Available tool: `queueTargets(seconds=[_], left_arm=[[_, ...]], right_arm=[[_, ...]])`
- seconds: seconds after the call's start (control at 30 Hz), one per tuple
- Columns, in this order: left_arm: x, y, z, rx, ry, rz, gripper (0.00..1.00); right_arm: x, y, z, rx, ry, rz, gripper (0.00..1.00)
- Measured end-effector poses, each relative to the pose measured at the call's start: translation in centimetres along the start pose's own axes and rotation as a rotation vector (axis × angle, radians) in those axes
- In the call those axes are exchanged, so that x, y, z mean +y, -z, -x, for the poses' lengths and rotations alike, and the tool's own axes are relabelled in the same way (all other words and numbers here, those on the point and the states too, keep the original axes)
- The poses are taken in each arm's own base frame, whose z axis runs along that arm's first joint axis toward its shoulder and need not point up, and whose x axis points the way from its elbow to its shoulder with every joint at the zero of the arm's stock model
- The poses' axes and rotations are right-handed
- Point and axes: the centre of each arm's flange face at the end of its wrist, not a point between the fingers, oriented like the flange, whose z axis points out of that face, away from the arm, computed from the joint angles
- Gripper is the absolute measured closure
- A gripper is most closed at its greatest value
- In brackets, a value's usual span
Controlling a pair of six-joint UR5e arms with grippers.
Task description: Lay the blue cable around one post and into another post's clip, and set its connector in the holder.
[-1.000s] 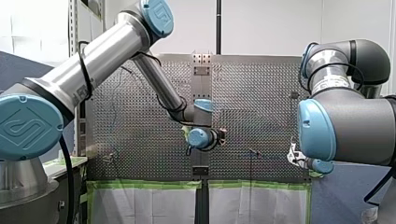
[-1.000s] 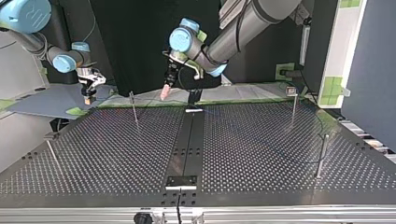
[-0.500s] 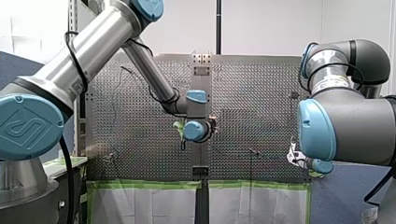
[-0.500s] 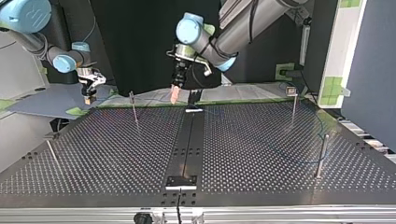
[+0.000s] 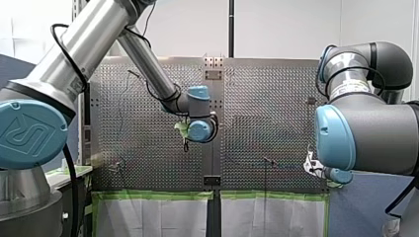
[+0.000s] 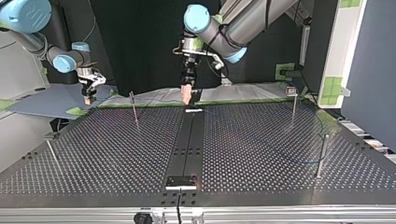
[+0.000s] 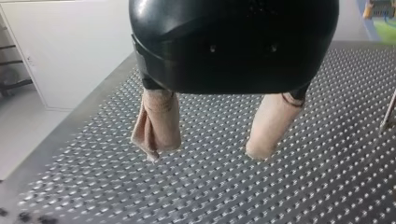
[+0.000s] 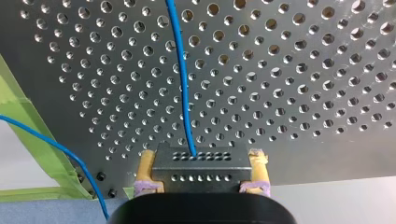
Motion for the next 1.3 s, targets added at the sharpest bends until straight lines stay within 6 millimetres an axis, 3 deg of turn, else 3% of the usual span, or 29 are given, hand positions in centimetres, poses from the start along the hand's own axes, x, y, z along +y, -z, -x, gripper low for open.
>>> queueTargets(seconds=[0.2, 0.83, 1.3], left_arm=[[1.3, 0.7, 1.9, -0.043, 0.046, 0.022, 0.0], [8.4, 0.2, 7.6, -0.209, 0.232, 0.027, 0.0], [13.2, 1.4, 10.8, -0.282, 0.324, -0.001, 0.0]], right_arm=[[0.0, 0.0, 0.0, 0.001, 0.0, 0.0, 1.0], [-0.1, 0.0, 0.1, 0.001, 0.0, -0.002, 1.0], [-0.2, 0.0, 0.1, 0.001, 0.001, -0.003, 1.0]])
